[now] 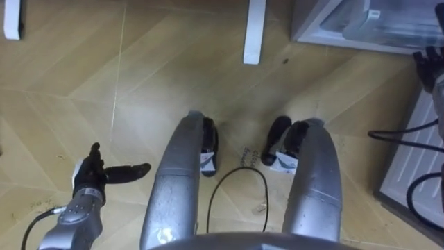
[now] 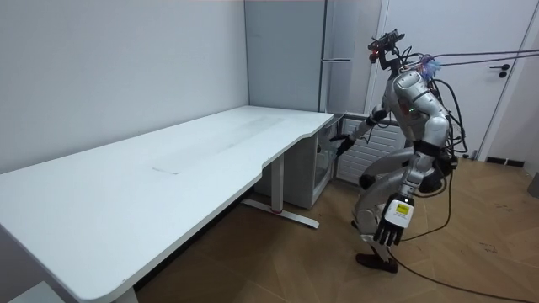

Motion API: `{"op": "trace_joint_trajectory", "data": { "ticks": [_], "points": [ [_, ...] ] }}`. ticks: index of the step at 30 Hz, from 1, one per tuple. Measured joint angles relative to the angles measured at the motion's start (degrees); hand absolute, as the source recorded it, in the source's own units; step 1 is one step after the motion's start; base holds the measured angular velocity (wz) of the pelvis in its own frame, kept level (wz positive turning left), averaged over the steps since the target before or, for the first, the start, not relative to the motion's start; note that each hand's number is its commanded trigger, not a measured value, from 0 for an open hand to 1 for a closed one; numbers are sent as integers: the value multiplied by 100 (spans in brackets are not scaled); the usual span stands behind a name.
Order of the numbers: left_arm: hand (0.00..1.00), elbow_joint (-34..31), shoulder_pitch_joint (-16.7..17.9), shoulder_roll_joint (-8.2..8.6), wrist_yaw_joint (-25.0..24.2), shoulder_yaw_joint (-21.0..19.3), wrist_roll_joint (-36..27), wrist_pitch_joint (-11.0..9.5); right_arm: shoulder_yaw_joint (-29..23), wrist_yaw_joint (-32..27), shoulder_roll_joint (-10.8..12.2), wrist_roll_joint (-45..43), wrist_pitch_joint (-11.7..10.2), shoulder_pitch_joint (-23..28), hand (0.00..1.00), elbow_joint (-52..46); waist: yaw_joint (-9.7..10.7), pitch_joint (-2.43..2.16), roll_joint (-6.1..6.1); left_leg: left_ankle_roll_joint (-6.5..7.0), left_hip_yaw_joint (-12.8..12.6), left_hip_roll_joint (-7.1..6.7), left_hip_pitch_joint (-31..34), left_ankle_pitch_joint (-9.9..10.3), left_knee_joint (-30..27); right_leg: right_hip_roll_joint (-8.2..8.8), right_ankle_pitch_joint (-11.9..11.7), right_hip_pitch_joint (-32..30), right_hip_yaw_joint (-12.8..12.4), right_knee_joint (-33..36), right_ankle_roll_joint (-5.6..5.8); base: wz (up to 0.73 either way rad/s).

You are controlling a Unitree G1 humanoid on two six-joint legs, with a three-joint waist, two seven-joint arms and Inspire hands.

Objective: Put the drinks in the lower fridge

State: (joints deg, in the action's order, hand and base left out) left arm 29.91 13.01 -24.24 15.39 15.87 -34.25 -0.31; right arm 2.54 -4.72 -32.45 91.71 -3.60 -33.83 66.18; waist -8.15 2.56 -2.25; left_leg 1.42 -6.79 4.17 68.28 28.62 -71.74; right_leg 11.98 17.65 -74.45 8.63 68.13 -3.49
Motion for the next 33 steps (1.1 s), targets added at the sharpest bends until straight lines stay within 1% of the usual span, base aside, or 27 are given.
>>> {"op": "trace_joint_trajectory", "data": {
  "ticks": [2,4,9,11,15,16,20,21,22,24,25,27,29,30,32,33],
  "points": [
    [0,-79,33,-60,7,-2,2,0,30,15,-1,7,3,0,0,-3,4,2,-4,-3,1,3,2,4,1,3,7,-5,1,0,-4,0],
    [0,-190,74,-164,17,-2,1,-2,37,20,-1,47,28,0,0,-20,1,9,-16,-7,2,5,-1,5,9,40,16,-3,-19,2,-12,0],
    [0,-177,111,-298,17,-41,-10,-2,84,20,-20,57,102,1,0,-20,3,35,-59,-11,-7,-12,-57,3,39,75,31,36,4,7,-26,1],
    [0,-177,170,-349,14,-51,-6,0,199,20,-87,106,171,1,0,-17,-14,36,-60,-10,-6,-5,-70,3,42,86,37,59,6,10,-35,0],
    [0,-181,331,-366,-93,-245,-9,51,308,20,-117,109,265,0,0,12,-78,36,-59,-26,45,6,-124,-5,69,87,56,152,63,-16,-59,3],
    [0,-183,365,-367,-98,-318,-9,73,306,20,-117,112,274,1,0,12,-134,36,-59,-47,75,3,-137,-19,95,90,58,185,94,-43,-64,6],
    [0,-172,521,-369,-105,-452,-9,77,295,3,-129,218,211,0,0,10,-272,36,-60,-73,100,4,-192,-29,126,100,86,243,121,-41,-103,2],
    [0,-169,539,-369,-115,-454,-8,78,296,-16,-132,266,162,0,0,9,-324,36,-60,-90,112,3,-197,-37,139,101,95,258,131,-37,-116,7],
    [0,-138,549,-369,-145,-455,-8,76,296,-23,-132,292,111,0,0,10,-361,36,-60,-116,138,-5,-195,-54,154,116,106,271,156,-35,-133,13],
    [0,-79,551,-368,-207,-454,-6,76,298,-29,-132,296,65,0,0,11,-387,37,-60,-180,226,-80,-206,-93,191,168,137,321,223,-31,-175,22],
    [0,-31,552,-368,-224,-454,-5,76,299,-45,-131,297,69,1,0,20,-398,38,-60,-203,268,-102,-245,-121,237,199,168,391,271,-38,-193,24],
    [0,50,554,-366,-235,-451,-3,77,297,-46,-133,297,70,-1,0,19,-480,41,-65,-239,302,-105,-315,-143,290,213,215,478,314,-45,-220,19],
    [0,57,564,-368,-228,-454,-2,76,295,-46,-134,297,56,-2,0,22,-507,43,-66,-307,392,-183,-364,-185,354,295,274,558,392,-33,-267,27],
    [0,53,564,-367,-224,-454,2,77,294,-46,-134,297,56,-2,0,24,-522,55,-84,-324,420,-198,-389,-230,414,322,300,597,430,-42,-288,27],
    [0,48,571,-367,-221,-455,5,103,295,-46,-133,298,57,-1,0,25,-559,58,-88,-366,482,-200,-409,-255,439,337,328,648,503,-46,-336,17],
    [0,46,572,-367,-210,-455,5,117,299,-45,-134,295,68,-1,0,25,-559,58,-88,-398,518,-203,-403,-273,449,352,355,663,550,-44,-384,10]
  ]
}}
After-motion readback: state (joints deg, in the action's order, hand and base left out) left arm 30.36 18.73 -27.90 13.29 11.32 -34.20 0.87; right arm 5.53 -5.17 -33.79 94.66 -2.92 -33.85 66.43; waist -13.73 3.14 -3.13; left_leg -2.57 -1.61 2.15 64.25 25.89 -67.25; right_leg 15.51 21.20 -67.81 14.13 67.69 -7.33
